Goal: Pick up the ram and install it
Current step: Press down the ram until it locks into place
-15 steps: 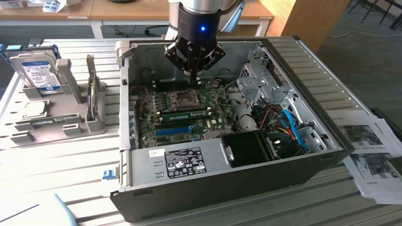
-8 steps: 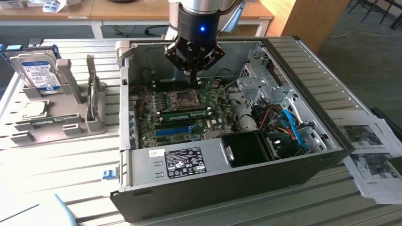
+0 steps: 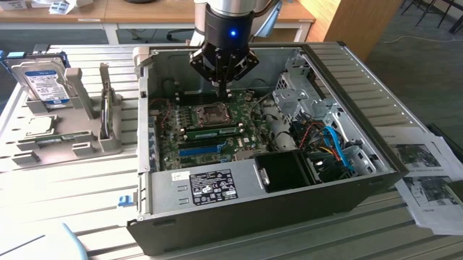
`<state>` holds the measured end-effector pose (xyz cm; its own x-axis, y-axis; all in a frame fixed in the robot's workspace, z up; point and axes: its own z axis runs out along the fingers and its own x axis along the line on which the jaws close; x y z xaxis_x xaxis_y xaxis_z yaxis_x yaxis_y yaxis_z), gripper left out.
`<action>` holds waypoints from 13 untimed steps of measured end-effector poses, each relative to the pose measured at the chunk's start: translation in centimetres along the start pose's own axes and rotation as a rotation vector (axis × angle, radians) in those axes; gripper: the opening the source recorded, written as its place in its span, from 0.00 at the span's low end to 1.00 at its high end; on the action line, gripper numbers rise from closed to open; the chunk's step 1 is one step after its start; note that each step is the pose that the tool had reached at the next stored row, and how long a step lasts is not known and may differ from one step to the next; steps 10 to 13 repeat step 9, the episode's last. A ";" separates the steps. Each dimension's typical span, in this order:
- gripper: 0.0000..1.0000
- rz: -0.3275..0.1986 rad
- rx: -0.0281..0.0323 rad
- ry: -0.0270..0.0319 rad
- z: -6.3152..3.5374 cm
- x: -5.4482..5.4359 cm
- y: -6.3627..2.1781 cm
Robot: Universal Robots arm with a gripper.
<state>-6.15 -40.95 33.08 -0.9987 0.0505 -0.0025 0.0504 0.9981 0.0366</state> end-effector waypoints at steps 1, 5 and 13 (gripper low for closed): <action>0.09 0.000 0.0000 0.0000 0.00 0.0 0.07; 0.09 0.000 0.0000 0.0000 0.00 0.0 0.22; 0.09 0.000 -0.0001 0.0000 0.01 0.0 0.23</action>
